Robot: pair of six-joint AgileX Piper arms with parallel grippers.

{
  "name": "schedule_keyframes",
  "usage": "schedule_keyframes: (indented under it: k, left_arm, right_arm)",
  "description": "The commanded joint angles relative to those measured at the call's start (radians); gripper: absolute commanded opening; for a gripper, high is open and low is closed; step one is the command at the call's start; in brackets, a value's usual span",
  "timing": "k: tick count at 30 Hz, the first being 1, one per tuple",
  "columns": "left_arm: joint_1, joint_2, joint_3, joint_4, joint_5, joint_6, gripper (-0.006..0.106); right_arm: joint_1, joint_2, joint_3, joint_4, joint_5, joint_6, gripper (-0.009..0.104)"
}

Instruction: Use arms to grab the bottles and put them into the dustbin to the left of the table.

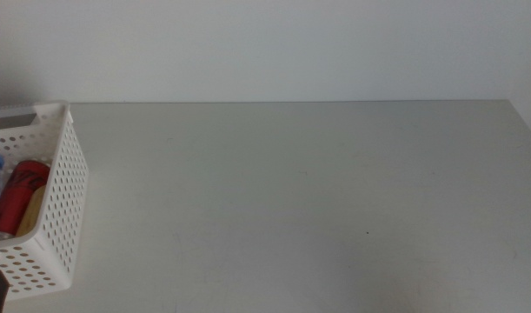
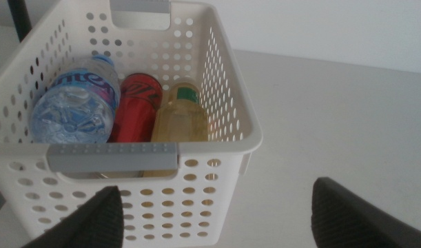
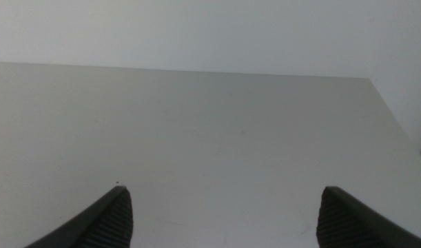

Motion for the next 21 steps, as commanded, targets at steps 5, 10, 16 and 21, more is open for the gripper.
schedule_keyframes:
  k: [5,10,16,21]
  left_arm:
    - [-0.002,-0.11,0.07,-0.013,-0.088,-0.01,0.093]
    - [-0.002,-0.108,0.137,-0.008,-0.106,-0.01,0.093]
    - [-0.005,-0.108,0.181,-0.008,-0.128,-0.009,0.093]
    - [-0.006,-0.108,0.181,-0.008,-0.128,-0.009,0.093]
  right_arm:
    - [-0.009,-0.067,0.062,-0.015,-0.056,-0.012,0.075]
    - [-0.051,-0.067,0.06,-0.017,-0.046,-0.012,0.075]
    - [-0.143,-0.067,0.06,-0.016,-0.043,-0.012,0.075]
    - [-0.15,-0.067,0.06,-0.015,-0.043,-0.012,0.075]
